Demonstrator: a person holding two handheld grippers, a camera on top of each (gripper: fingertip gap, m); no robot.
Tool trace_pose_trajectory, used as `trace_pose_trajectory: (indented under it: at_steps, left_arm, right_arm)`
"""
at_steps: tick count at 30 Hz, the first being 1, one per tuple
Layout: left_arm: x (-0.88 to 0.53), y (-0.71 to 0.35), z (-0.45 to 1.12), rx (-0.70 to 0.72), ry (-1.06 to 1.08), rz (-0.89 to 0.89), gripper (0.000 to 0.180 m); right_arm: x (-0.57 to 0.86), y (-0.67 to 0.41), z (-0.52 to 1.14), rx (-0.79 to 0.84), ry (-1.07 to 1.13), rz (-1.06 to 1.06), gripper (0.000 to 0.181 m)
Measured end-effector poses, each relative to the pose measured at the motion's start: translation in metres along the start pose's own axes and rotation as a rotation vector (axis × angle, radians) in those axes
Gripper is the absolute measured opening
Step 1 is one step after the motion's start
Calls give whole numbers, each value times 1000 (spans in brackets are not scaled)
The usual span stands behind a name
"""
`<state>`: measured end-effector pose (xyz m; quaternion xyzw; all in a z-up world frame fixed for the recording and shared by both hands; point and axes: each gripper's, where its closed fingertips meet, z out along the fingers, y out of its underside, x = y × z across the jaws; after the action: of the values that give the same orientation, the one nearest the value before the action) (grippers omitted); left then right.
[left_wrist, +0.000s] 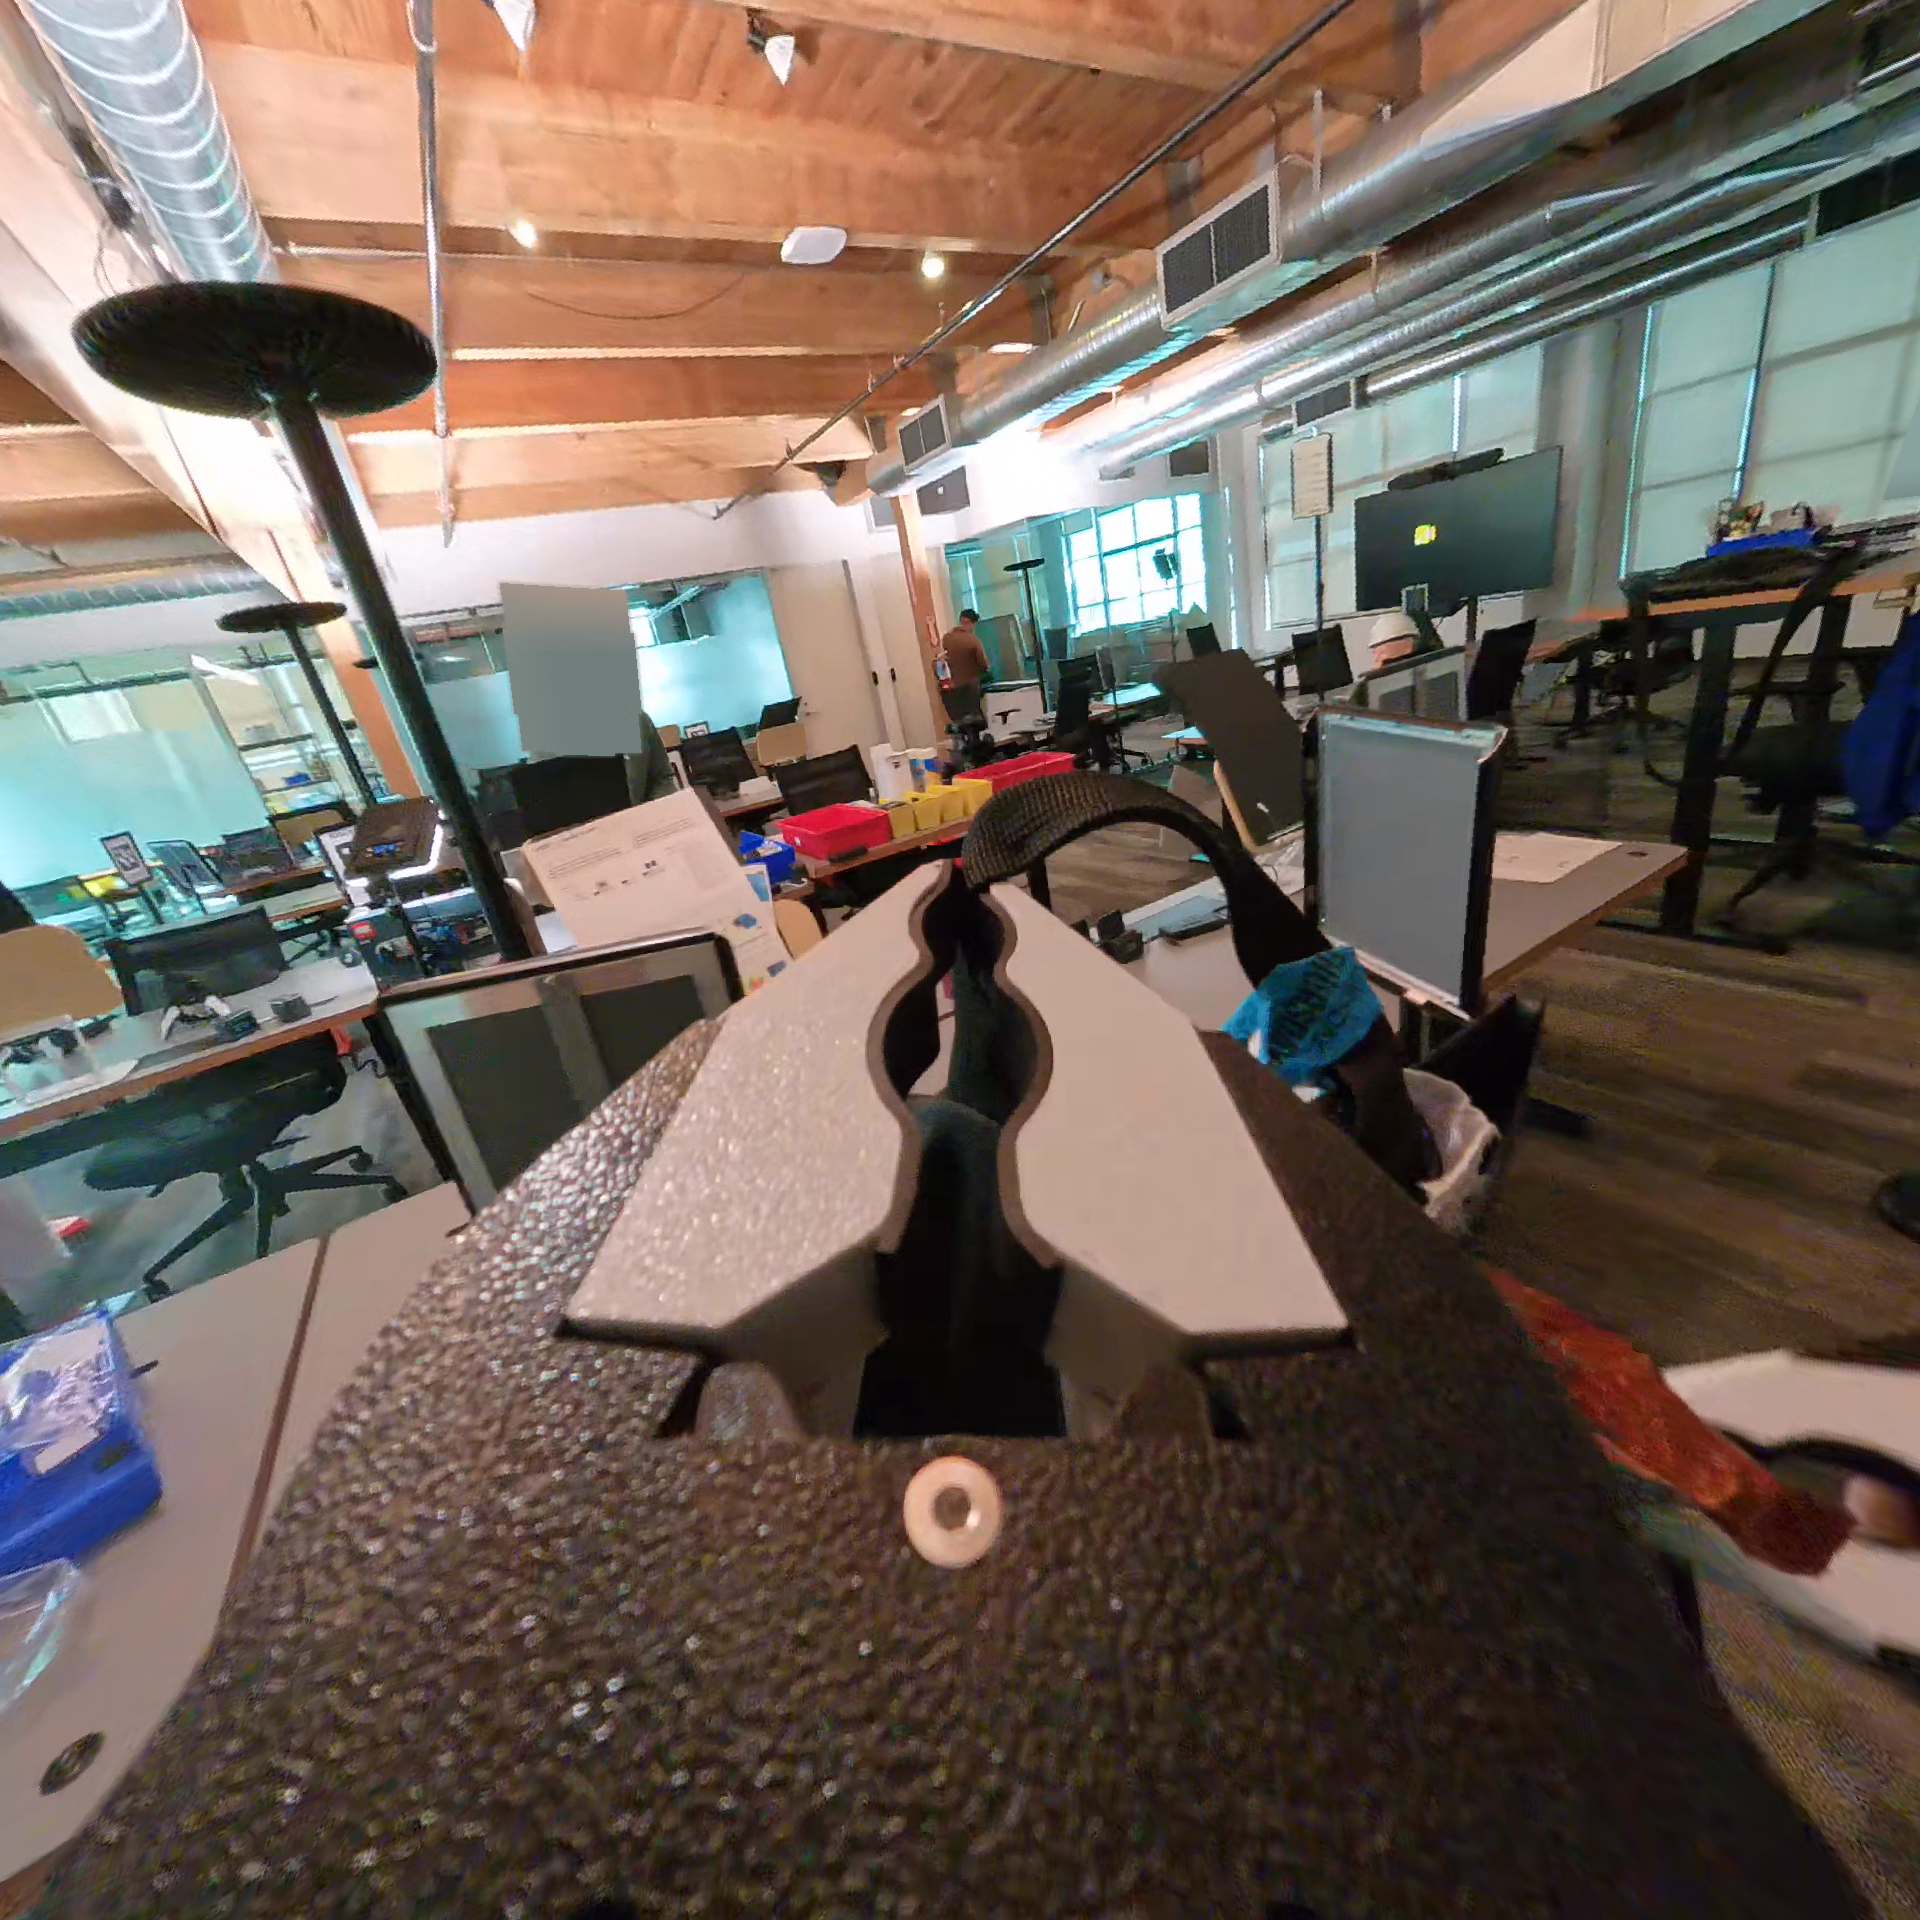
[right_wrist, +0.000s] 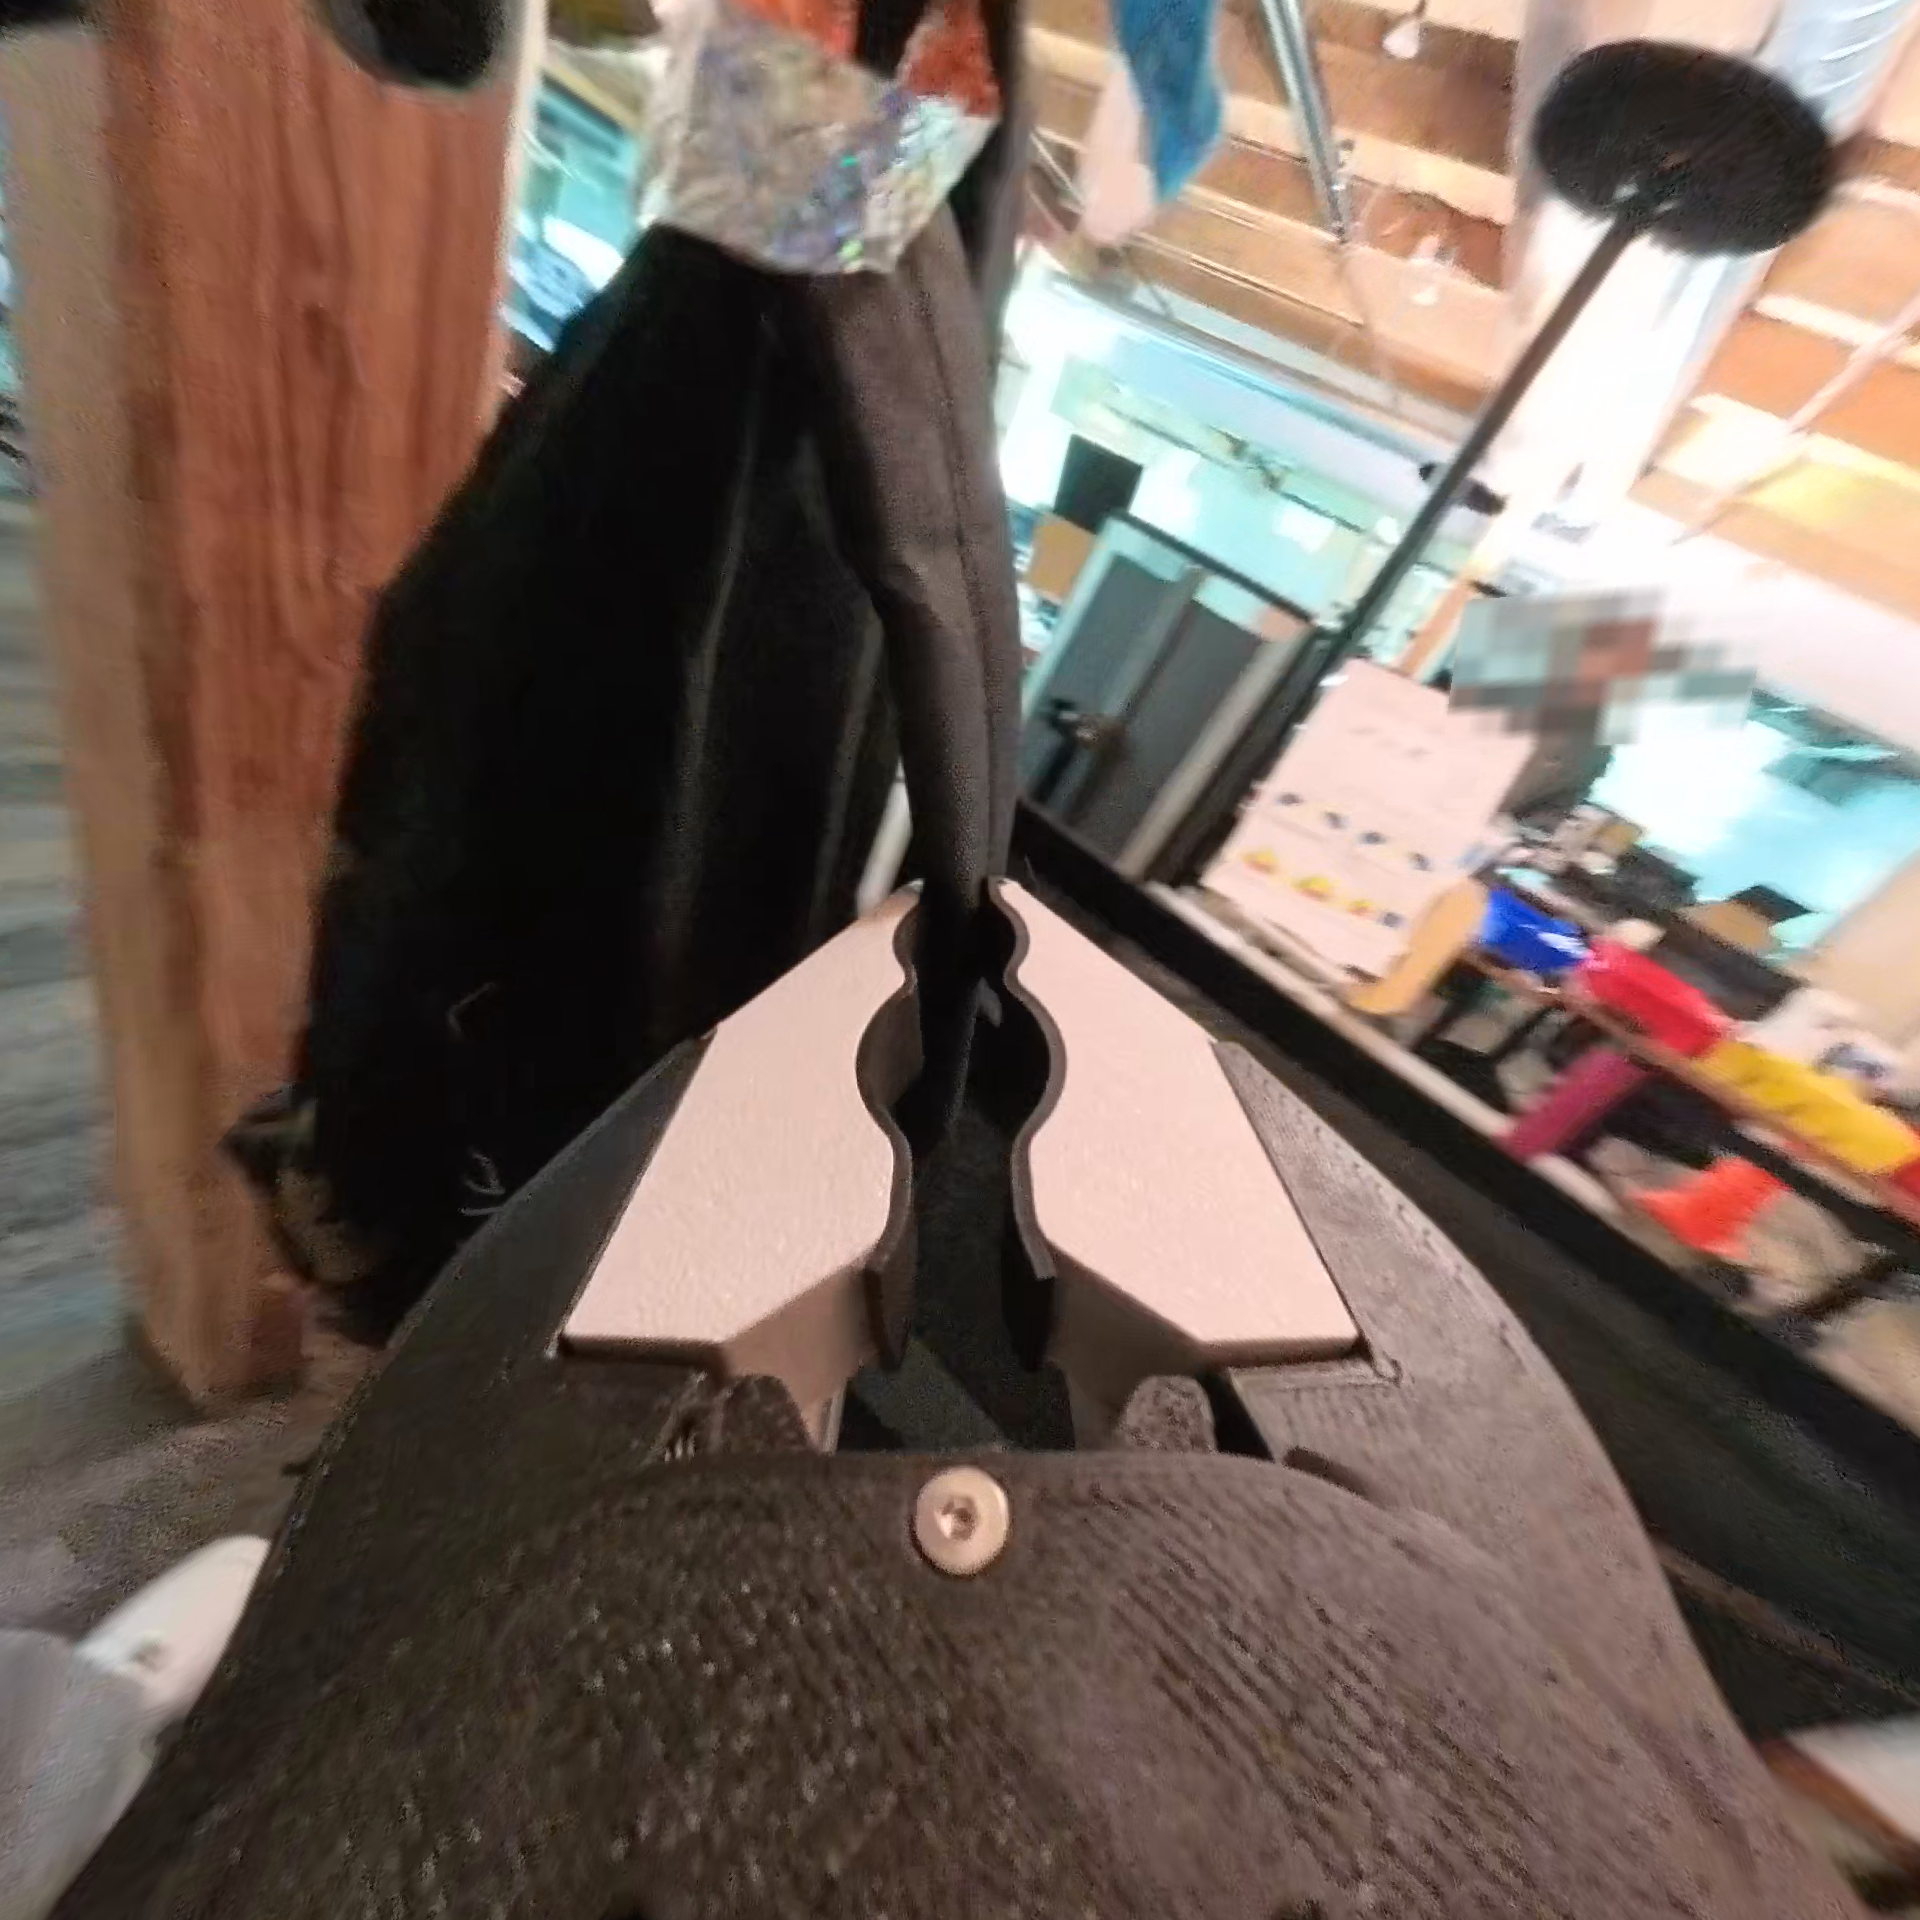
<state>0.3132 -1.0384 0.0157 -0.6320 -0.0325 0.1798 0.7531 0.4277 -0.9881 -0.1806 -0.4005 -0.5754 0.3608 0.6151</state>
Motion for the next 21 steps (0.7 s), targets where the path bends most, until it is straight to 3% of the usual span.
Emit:
trace_pose_trajectory:
  at_steps: [10,17,21]
  left_arm:
    - [146,5,44,-17,46,-127,0]
    - [199,22,89,-3,164,-212,0]
    - [210,37,123,-17,197,-256,0]
  right_arm:
    - [214,-9,-129,-42,375,-387,6]
    - [300,6,-142,-92,397,-501,5]
    - [341,26,-114,-101,305,-498,6]
